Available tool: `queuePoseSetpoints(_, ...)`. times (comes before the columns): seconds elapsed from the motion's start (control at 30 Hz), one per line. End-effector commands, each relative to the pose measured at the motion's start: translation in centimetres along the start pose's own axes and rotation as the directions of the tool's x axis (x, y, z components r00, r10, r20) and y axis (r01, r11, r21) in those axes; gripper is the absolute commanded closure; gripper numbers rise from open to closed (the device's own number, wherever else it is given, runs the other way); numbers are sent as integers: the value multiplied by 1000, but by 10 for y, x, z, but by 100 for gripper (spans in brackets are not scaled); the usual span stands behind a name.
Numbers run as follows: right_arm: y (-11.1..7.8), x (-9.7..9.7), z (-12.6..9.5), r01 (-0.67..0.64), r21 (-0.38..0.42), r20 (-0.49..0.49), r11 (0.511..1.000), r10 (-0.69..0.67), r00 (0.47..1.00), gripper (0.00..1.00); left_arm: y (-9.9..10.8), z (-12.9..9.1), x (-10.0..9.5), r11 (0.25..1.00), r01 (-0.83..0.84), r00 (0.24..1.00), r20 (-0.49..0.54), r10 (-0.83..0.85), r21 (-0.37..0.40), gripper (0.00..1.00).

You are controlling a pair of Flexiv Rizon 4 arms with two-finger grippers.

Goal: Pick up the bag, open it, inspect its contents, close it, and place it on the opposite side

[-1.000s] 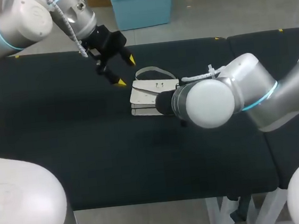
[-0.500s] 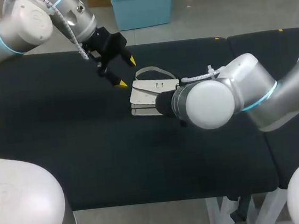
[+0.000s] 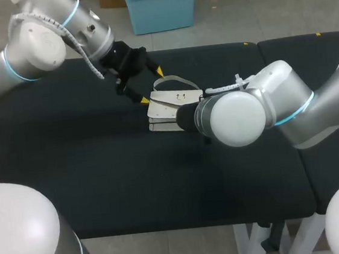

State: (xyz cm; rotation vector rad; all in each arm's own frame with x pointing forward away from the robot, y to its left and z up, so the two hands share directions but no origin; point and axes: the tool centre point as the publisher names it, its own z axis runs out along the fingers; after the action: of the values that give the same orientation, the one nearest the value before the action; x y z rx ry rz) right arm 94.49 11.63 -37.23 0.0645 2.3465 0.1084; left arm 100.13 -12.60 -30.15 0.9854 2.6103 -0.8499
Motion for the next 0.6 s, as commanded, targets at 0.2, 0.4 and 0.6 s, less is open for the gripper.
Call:
queuePoseSetpoints(0.2, 0, 2, 2, -1, -4, 5, 1000, 1, 1000, 100, 0, 24, 7, 997, -68, 995, 77, 64, 47, 1)
queuePoseSetpoints(0.4, 0, 2, 2, -1, -4, 5, 1000, 1, 1000, 100, 1, 40, 6, 996, -84, 994, 80, 80, 44, 22)
queuePoseSetpoints(0.6, 0, 2, 2, -1, -4, 5, 1000, 1, 1000, 100, 4, 49, 2, 994, -108, 992, 69, 106, 34, 50)
